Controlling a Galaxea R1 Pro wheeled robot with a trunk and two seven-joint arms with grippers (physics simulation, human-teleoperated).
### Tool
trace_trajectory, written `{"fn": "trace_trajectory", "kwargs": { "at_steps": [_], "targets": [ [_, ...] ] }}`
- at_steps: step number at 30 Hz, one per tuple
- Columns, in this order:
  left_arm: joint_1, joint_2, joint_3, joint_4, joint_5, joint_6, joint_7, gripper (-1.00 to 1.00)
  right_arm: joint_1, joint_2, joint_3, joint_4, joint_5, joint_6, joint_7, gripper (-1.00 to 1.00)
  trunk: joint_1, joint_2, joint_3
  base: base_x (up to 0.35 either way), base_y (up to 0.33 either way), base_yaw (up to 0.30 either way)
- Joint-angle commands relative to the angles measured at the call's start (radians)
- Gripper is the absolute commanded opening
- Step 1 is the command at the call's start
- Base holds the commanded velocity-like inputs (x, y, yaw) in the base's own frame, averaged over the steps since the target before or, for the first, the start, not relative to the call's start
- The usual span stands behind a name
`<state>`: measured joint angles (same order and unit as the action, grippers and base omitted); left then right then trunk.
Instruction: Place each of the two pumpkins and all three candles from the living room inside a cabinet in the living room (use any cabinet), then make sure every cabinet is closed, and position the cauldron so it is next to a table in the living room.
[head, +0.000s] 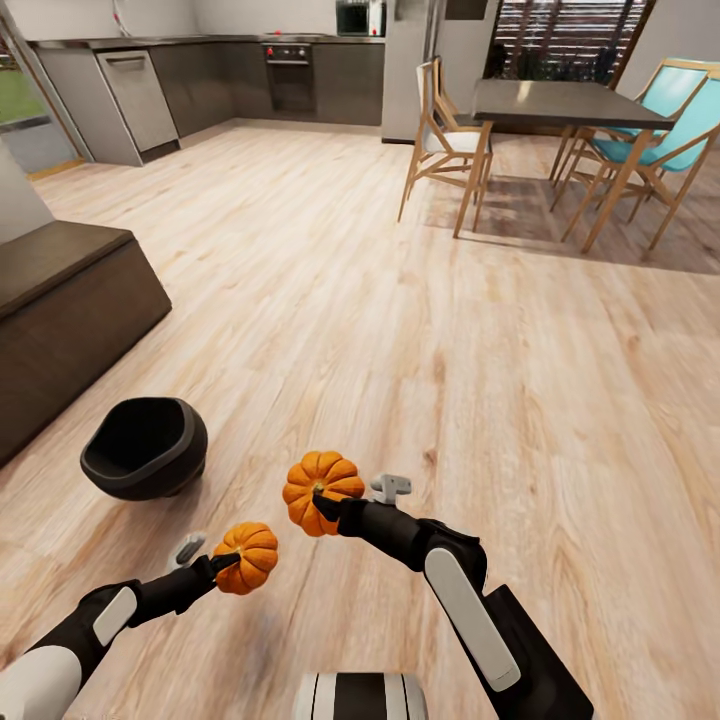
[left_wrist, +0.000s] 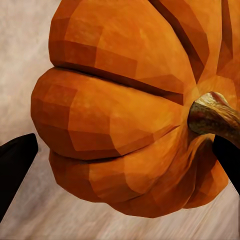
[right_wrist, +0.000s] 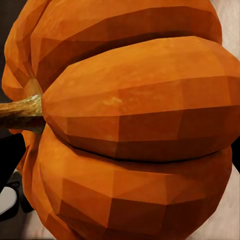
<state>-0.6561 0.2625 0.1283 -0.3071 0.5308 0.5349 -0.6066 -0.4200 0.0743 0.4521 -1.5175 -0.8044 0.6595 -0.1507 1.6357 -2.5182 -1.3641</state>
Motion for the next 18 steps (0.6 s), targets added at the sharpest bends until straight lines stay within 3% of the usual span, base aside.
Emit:
{"fn": "trace_trajectory", "kwargs": {
  "at_steps": [1, 8, 18],
  "targets": [
    [0.0, 0.0, 0.004, 0.0, 0.001, 0.007, -0.001, -1.0, 0.0, 0.0, 0.0, -0.001, -0.012, 0.002, -0.01, -1.0, -0.001, 0.0, 0.003, -0.021, 0.0, 0.263],
    [0.0, 0.001, 0.003, 0.0, 0.002, 0.007, -0.002, -1.0, 0.0, 0.002, 0.001, -0.001, -0.012, 0.003, -0.01, -1.0, -0.004, 0.002, 0.03, -0.193, 0.0, 0.279],
    [0.0, 0.001, 0.003, 0.0, 0.002, 0.007, -0.002, -1.0, 0.0, 0.004, 0.003, -0.001, -0.012, 0.003, -0.01, -1.0, -0.008, 0.004, 0.069, -0.015, 0.0, 0.283]
  ]
}}
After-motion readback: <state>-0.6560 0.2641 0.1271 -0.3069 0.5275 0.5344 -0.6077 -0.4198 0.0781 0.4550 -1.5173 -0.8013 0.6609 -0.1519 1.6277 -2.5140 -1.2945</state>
